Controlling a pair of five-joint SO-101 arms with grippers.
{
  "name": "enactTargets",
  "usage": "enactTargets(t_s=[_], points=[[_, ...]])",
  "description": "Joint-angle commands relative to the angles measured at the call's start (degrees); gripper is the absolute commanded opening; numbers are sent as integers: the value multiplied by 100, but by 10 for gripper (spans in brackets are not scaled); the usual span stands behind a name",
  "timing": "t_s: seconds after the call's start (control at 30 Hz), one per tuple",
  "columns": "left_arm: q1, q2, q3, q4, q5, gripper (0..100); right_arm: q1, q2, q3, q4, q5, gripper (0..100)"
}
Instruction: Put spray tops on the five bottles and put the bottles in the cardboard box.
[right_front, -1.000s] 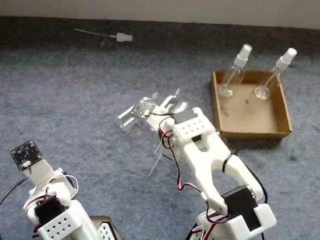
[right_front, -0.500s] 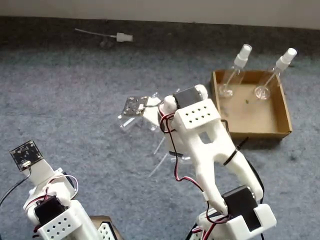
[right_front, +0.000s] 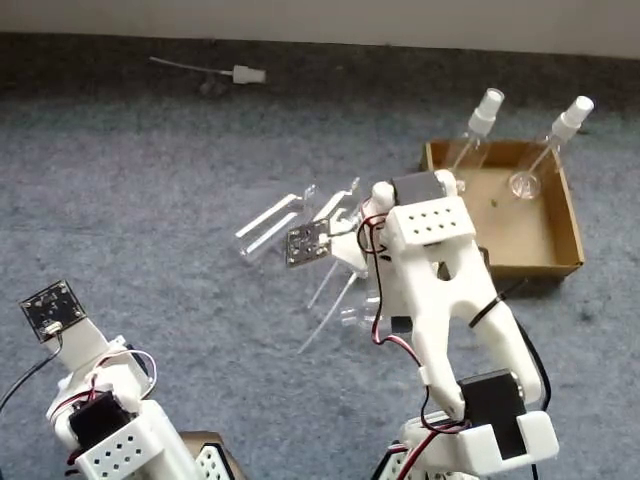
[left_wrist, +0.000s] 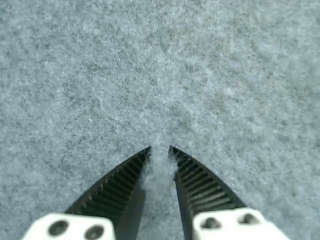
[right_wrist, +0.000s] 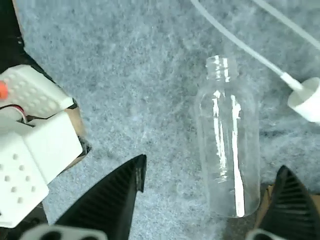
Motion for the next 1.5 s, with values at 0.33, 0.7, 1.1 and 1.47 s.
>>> enactTargets(t_s=[0.33, 0.7, 1.1, 1.47], points=[[127, 22, 119, 35, 26, 7, 295, -277, 1604, -2273, 308, 347], [127, 22, 119, 35, 26, 7, 418, 708, 1807, -2686, 264, 347], [127, 22, 119, 35, 26, 7, -145, 716, 1807, -2862, -334, 347], [127, 22, 119, 35, 26, 7, 4, 690, 1807, -3240, -598, 0]])
